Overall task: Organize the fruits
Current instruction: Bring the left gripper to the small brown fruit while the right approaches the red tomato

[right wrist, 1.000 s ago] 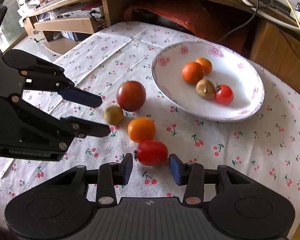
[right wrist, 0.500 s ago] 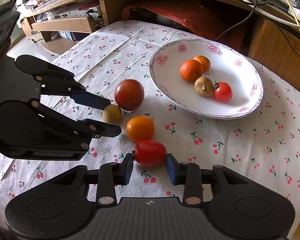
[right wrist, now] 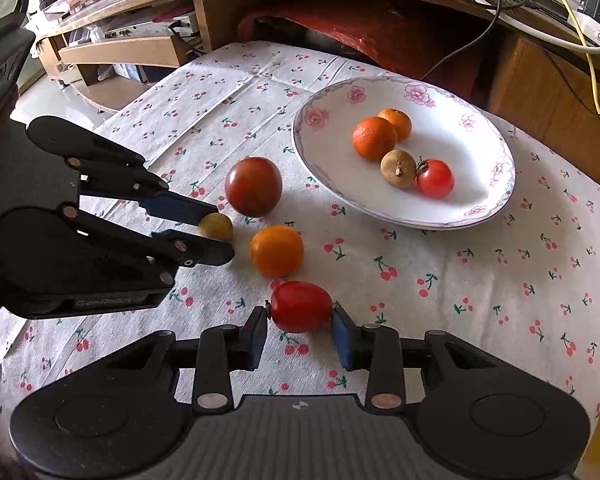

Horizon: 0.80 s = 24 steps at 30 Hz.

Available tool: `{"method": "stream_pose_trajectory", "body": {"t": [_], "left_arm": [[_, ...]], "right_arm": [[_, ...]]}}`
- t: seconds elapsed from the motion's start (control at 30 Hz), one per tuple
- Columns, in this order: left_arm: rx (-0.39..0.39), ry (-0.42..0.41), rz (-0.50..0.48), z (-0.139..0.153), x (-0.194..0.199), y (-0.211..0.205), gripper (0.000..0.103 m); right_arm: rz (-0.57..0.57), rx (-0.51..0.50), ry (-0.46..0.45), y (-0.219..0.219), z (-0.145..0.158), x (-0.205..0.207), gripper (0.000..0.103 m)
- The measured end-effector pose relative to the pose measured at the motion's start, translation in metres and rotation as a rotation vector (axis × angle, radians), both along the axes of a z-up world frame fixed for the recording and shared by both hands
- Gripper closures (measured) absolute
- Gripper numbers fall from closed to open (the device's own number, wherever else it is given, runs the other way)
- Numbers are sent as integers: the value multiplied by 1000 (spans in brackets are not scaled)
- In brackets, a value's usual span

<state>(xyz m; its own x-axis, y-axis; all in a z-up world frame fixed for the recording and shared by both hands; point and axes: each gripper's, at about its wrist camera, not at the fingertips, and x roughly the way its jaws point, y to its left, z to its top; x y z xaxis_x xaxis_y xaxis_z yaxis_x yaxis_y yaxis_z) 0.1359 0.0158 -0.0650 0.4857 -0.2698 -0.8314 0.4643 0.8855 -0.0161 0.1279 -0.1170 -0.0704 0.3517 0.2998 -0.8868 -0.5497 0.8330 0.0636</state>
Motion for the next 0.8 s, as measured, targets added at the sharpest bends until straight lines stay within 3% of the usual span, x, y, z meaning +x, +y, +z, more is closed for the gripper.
{"method": "stream_pose_trajectory", "body": {"t": [0.37, 0.8], "left_arm": [[-17, 34, -100, 4, -25, -14, 70], [-2, 36, -124, 1, -28, -13, 68]], "right_arm": [[23, -22, 3, 0, 2, -16, 74], [20, -23, 12, -1, -1, -17, 71]]}}
